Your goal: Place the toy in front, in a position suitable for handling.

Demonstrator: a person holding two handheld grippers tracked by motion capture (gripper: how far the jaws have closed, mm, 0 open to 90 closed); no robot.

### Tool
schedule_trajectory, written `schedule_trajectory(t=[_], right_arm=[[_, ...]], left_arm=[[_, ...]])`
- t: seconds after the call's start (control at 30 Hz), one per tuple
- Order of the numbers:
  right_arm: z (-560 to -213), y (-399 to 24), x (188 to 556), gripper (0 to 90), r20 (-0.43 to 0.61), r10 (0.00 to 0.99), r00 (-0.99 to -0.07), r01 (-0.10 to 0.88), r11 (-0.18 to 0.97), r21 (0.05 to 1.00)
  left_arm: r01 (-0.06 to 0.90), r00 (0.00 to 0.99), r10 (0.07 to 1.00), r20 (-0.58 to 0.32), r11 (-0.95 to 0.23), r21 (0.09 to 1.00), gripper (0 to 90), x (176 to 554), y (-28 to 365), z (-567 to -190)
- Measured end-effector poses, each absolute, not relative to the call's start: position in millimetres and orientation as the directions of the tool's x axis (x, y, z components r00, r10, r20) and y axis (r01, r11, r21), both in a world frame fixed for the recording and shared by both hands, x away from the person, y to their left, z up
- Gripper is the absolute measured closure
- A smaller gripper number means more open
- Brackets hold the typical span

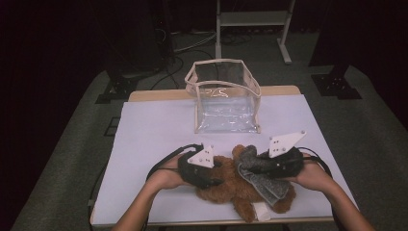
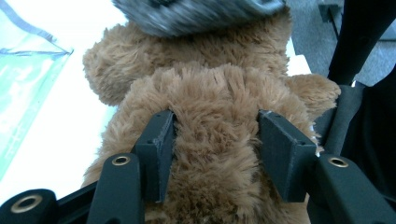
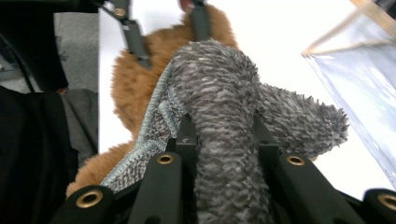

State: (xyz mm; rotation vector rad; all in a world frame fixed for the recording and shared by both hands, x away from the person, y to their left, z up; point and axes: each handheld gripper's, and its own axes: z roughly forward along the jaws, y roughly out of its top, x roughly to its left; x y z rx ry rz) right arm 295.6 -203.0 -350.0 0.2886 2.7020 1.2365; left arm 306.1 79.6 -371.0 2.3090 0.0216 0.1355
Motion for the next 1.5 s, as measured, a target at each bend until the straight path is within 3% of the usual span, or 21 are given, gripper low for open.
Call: schedule_trajectory(t=[0.23, 0.53, 0.77, 0.93, 1.23, 1.5], right_arm=[[-360.0, -219.7, 290.7, 71.0, -0.048, 0.282, -0.958, 0.147, 0.628, 0.764], [-363.1, -235.0, 289.1, 70.9, -0.049, 0.309, -0.95, 0.163, 0.62, 0.768], [-361.2, -250.9, 286.9, 70.8, -0.05, 0.349, -0.936, 0.188, 0.613, 0.767], [-352.7, -241.8, 282.9, 70.7, -0.108, 0.345, -0.932, 0.144, 0.627, 0.766], [-356.8, -222.9, 276.2, 70.7, -0.102, 0.283, -0.954, 0.102, 0.624, 0.775], [-364.1, -252.1, 274.1, 71.4, -0.128, 0.325, -0.937, 0.116, 0.635, 0.764]], left_arm=[[0.004, 0.995, 0.081, 0.062, -0.635, 0.773, 35.0, 305.6, 91.2, -373.6], [0.016, 0.993, 0.101, 0.064, -0.642, 0.767, 29.1, 303.1, 109.8, -372.2], [-0.004, 0.992, 0.093, 0.087, -0.659, 0.752, 34.6, 297.0, 106.8, -381.1], [-0.024, 0.99, 0.085, 0.11, -0.674, 0.739, 41.5, 298.6, 88.6, -384.3], [-0.068, 0.989, 0.05, 0.142, -0.694, 0.716, 42.2, 306.0, 45.2, -382.7], [-0.061, 0.988, 0.062, 0.143, -0.69, 0.721, 38.3, 306.1, 59.2, -377.2]])
